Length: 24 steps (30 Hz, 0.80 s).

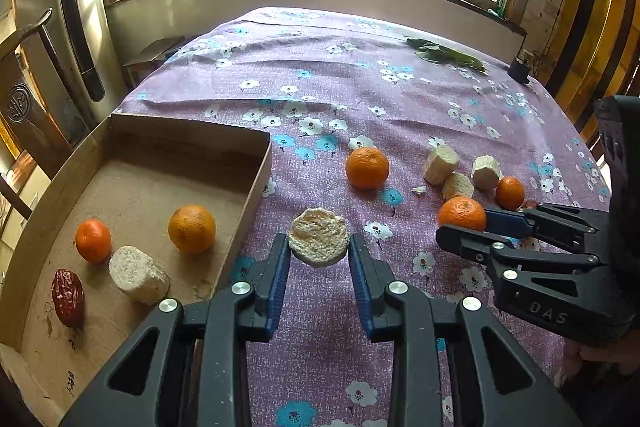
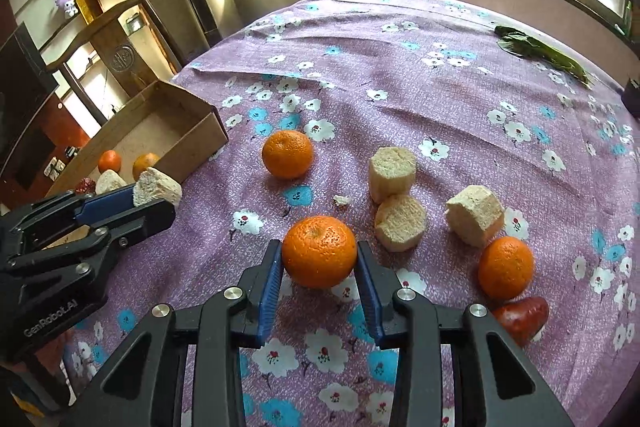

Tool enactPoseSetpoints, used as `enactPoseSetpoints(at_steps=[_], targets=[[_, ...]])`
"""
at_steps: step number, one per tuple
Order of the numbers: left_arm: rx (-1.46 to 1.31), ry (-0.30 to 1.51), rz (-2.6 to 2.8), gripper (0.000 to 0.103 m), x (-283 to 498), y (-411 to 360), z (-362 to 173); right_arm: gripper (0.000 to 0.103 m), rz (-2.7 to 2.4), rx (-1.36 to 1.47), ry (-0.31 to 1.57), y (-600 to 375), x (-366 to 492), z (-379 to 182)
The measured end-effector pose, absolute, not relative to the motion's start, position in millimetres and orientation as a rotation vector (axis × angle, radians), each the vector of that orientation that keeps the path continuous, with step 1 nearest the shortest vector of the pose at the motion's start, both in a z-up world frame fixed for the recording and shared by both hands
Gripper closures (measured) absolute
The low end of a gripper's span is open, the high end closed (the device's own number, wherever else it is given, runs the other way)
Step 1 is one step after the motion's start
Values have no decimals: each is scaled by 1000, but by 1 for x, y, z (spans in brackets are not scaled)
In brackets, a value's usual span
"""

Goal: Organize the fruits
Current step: 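Carry the yam slice and orange over the cardboard box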

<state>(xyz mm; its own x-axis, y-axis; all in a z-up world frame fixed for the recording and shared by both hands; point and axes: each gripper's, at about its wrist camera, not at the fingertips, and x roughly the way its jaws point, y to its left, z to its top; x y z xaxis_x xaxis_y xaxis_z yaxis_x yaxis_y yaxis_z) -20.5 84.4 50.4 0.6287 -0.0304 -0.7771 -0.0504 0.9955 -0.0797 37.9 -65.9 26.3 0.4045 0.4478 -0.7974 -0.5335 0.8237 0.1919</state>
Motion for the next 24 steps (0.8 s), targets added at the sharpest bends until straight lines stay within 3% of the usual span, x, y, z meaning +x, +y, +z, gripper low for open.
enactPoseSetpoints(at_steps=[24], targets=[[-47, 820, 58, 74, -75, 84, 69, 64, 668, -61, 901, -74, -31, 57]])
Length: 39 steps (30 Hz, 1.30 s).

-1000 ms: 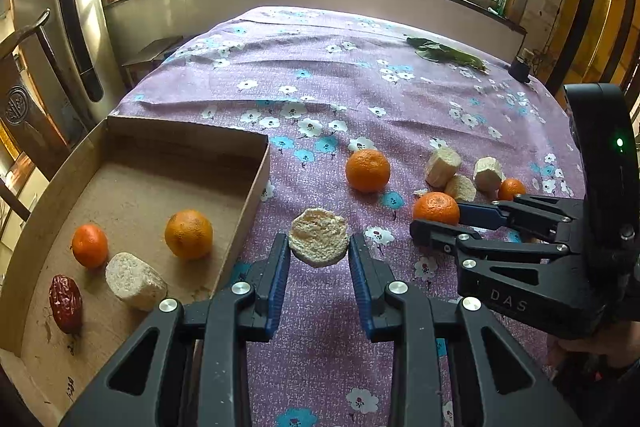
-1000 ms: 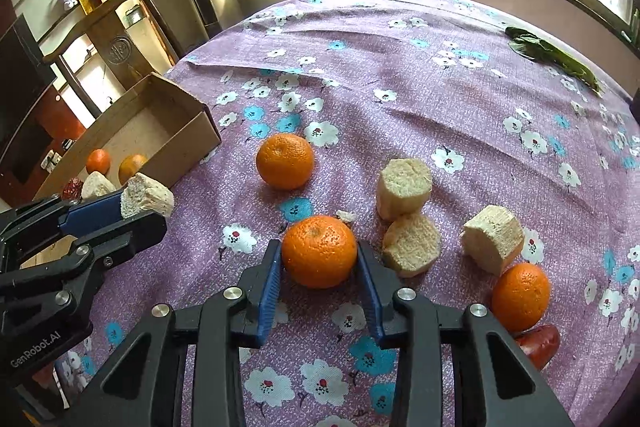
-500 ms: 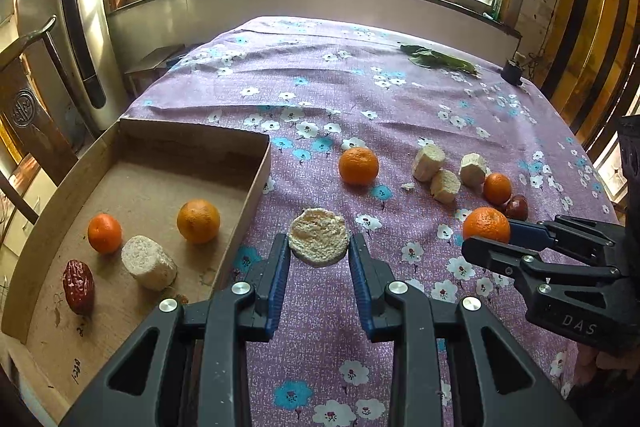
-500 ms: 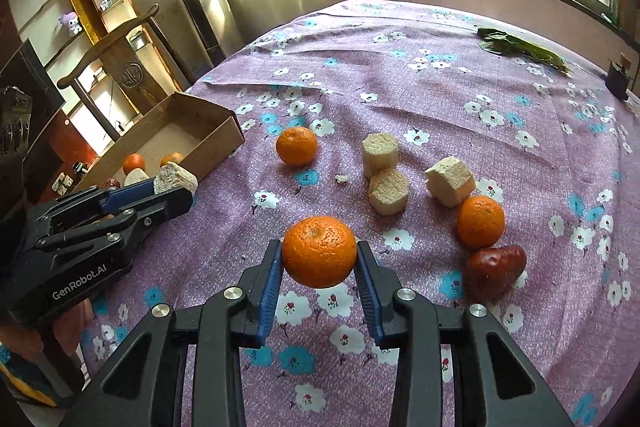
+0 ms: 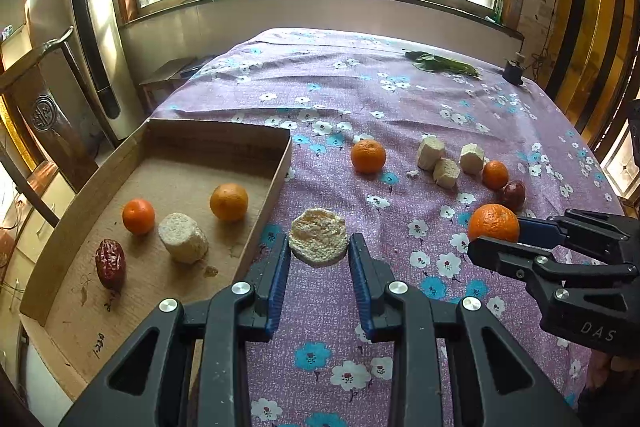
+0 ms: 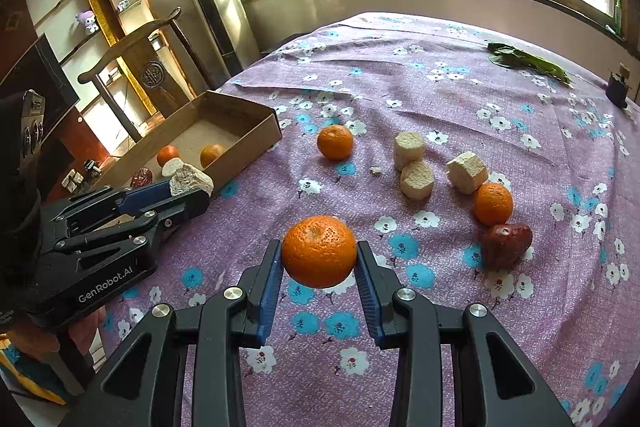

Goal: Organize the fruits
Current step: 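Carry the yam slice and orange over the cardboard box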

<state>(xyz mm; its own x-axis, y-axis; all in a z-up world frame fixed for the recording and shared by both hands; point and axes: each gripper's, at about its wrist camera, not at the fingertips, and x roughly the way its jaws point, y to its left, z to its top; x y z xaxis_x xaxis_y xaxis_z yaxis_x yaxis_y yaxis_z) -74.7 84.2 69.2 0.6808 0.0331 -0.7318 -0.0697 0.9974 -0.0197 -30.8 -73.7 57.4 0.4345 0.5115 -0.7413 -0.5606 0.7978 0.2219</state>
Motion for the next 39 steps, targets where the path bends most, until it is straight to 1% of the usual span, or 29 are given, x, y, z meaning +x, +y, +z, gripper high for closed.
enactPoseSetpoints(at_steps=[24, 39], targets=[[-119, 773, 236, 74, -112, 168, 78, 64, 840, -189, 867, 16, -54, 72], [-212, 773, 369, 74, -129, 240, 75, 64, 943, -273, 888, 77, -54, 65]])
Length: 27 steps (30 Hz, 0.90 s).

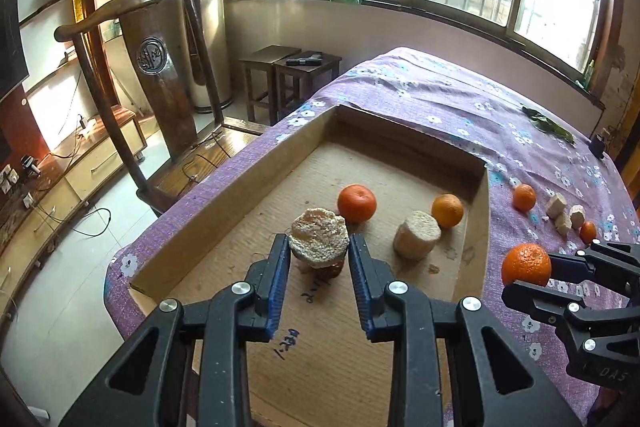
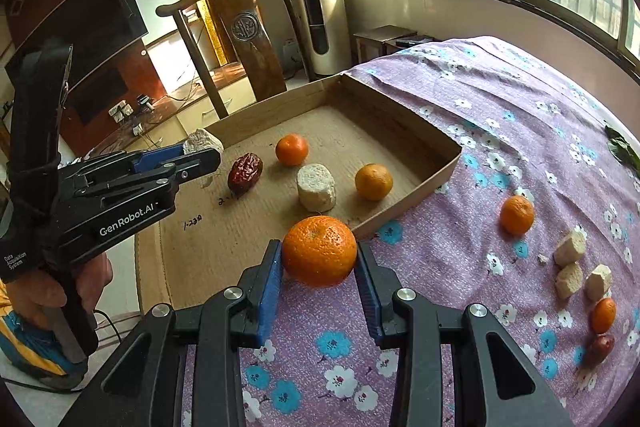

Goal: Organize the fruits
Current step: 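Carry the yam slice and orange over the cardboard box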

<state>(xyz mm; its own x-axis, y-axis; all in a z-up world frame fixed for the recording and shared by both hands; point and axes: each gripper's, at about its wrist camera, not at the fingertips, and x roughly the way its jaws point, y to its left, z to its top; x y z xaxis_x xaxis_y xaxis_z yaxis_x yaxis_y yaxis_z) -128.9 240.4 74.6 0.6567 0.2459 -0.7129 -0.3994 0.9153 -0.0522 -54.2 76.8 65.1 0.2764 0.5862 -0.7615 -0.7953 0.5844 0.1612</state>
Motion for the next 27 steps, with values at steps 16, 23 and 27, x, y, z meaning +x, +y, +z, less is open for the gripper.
enactPoseSetpoints(at_steps=[16, 23, 27], targets=[[-272, 822, 434, 74, -130, 278, 54, 64, 1025, -342, 936, 129, -50, 45], [-276, 843, 441, 74, -125, 279, 46, 64, 1037, -360, 958, 142, -45, 36], [-273, 848, 445, 74, -122, 278, 44, 63, 1032, -359, 964, 148, -40, 32]])
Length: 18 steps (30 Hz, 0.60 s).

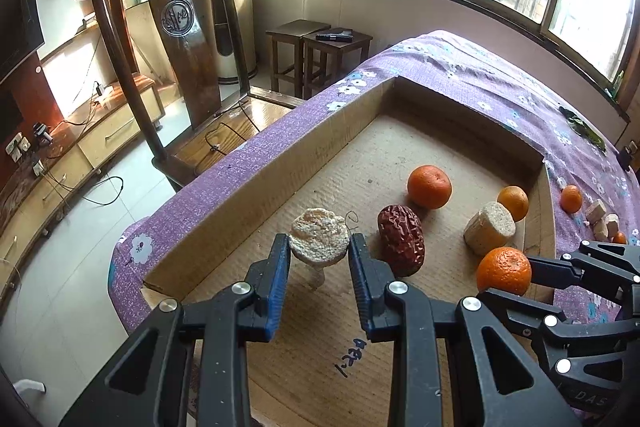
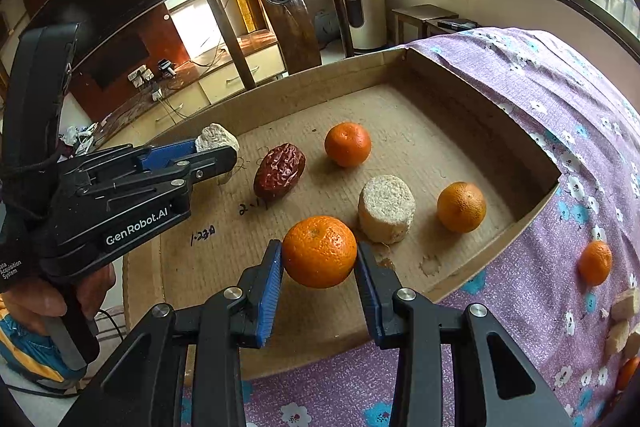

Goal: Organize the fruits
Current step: 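Carry the yam slice and orange over the cardboard box, then open the left gripper to drop the yam slice while the right gripper releases the orange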

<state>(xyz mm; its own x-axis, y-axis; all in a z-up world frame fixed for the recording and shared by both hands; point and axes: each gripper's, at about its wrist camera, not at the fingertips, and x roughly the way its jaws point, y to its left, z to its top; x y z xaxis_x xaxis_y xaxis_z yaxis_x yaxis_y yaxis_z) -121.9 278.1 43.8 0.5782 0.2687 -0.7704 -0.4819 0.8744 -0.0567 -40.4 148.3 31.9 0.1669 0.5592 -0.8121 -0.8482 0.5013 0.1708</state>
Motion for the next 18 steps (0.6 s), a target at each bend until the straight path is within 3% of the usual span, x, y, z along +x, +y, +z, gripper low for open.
enactPoseSetpoints(at_steps=[18], targets=[[-281, 882, 438, 74, -117, 274, 32, 62, 1005, -356, 976, 159, -35, 19]])
